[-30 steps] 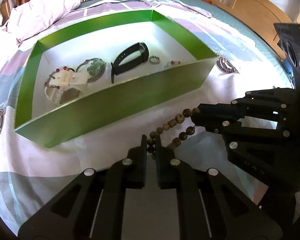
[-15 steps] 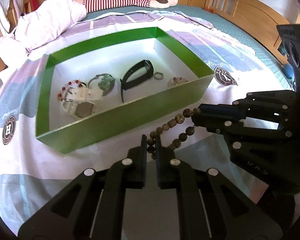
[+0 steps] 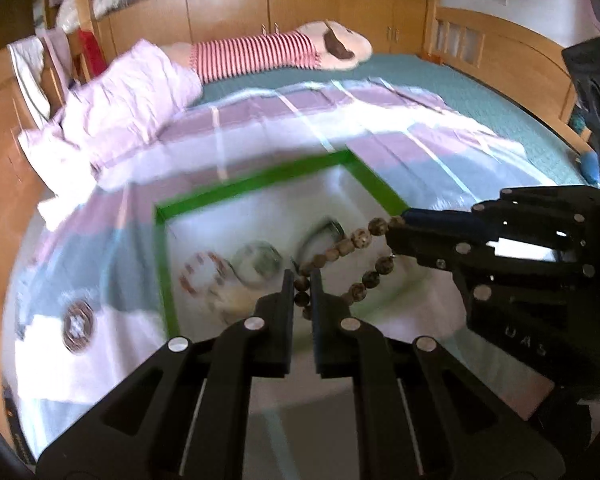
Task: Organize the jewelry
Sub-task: 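Carry the wooden bracelet into the green box with both grippers and open them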
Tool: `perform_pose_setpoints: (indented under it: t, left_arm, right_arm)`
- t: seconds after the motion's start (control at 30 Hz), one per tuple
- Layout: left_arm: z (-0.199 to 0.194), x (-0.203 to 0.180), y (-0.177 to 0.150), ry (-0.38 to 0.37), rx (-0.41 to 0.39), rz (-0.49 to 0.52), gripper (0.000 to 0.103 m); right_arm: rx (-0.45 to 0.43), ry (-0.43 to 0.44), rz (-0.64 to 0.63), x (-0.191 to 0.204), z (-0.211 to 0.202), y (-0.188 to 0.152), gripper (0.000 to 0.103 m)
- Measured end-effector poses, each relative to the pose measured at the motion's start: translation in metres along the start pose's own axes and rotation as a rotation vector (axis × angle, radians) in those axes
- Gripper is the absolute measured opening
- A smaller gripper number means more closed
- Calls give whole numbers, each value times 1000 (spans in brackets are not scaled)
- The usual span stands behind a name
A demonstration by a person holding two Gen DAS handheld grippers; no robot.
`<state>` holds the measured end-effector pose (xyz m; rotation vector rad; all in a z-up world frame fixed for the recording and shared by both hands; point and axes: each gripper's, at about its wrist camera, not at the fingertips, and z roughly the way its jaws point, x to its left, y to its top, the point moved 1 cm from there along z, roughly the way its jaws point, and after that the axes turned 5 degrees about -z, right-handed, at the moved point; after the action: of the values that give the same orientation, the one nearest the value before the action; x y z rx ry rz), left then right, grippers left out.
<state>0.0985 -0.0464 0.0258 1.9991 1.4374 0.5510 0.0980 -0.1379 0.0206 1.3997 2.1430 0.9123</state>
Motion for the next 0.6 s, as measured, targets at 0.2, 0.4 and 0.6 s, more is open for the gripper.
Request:
perform_pose_setpoints:
  t: [0.2, 0.4, 0.6]
  left_arm:
    - [-9, 14, 47, 37, -70, -14, 8]
    - [35, 30, 61, 42, -19, -67, 8]
    - [98, 35, 32, 42, 111, -98, 8]
  right_arm:
    - [-74, -27, -12, -6, 0, 44, 11]
    - [-32, -17, 46, -21, 42, 46, 11]
    - [124, 0, 90, -29, 107, 7, 11]
